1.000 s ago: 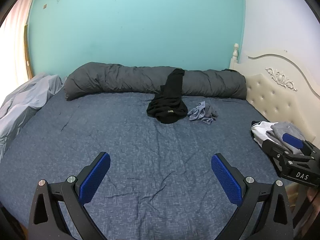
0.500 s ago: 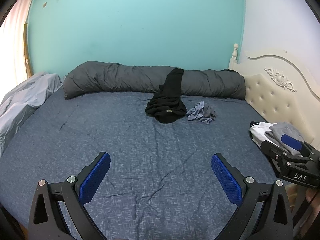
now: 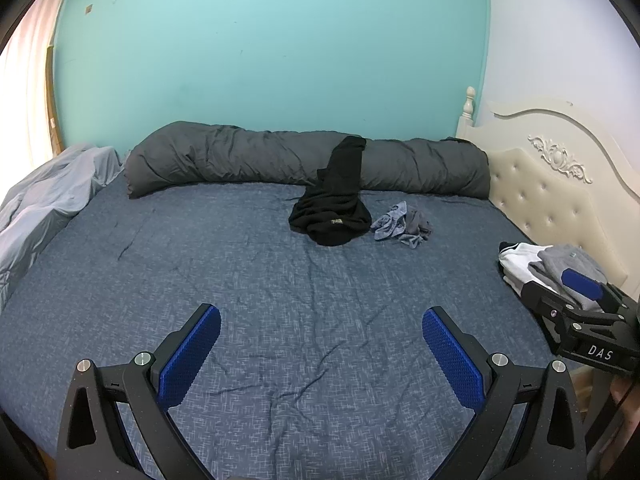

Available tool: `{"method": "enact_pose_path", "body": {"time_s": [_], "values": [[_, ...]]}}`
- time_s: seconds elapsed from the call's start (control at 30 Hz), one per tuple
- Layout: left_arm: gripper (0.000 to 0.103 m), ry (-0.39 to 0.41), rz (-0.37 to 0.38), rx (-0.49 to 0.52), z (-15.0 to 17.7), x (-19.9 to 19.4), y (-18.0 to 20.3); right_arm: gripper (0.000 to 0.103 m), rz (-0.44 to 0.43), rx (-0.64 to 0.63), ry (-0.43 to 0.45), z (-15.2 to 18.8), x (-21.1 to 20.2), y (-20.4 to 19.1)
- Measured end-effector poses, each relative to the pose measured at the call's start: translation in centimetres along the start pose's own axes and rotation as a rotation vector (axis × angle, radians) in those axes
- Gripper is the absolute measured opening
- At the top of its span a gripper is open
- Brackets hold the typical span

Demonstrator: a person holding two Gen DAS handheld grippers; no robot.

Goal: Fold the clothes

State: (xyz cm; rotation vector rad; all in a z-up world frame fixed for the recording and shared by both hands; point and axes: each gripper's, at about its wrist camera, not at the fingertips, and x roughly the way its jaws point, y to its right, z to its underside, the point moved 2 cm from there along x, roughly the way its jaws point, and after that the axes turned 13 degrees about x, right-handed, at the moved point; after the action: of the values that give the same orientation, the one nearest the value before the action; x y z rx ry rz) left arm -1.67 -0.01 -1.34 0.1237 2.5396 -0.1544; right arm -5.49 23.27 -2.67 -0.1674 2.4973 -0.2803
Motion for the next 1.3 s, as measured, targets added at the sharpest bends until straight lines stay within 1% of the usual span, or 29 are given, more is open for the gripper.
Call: {"method": "enact_pose_path", "body": {"time_s": [0.73, 1.07, 1.17, 1.27, 1.3], "values": [[0.103, -0.010, -0.011, -0.009, -0.1, 0.5, -0.1, 0.103, 0.008, 0.003, -0.002, 0.0, 0.3, 0.3], [0.103, -0.012, -0.016, -0.014, -0.4, 0.9, -0.2, 0.103, 0.013, 0.002, -0.006, 0.0, 0.9, 0.5], [0.103, -0.010, -0.007, -0.024, -0.4, 1.2, -0.4, 0.103, 0.013, 0.004, -0.013, 0.0, 1.3, 0.7], [0.103, -0.019, -0.047, -0.055, -0.4, 1.7, -0.8, 0.103, 0.014, 0.015, -0.027, 0.0, 2.0, 1.0], [0.103, -0.021, -0.046, -0.060, -0.3, 2.0, -1.0, 0.103, 0.011, 0.019, -0.033, 0.1, 2.4, 1.2]]}}
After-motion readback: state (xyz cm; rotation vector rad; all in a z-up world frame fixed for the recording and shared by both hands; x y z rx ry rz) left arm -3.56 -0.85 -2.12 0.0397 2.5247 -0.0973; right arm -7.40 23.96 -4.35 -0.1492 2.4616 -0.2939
